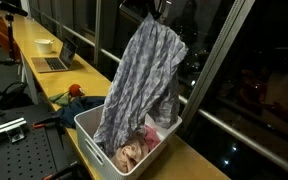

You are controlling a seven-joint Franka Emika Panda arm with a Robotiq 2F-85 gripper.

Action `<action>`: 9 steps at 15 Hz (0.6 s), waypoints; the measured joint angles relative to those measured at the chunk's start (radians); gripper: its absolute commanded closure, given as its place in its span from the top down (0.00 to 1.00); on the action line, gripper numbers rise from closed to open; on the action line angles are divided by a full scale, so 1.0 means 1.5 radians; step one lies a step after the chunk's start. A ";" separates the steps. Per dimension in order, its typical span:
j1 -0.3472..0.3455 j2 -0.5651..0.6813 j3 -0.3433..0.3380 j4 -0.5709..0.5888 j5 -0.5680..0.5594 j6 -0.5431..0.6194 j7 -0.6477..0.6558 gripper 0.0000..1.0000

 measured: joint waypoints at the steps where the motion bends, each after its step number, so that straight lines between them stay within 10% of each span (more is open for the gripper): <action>1: 0.000 0.014 0.001 0.008 0.007 0.000 0.000 0.32; 9: 0.000 0.078 0.006 0.033 0.042 0.000 0.000 0.89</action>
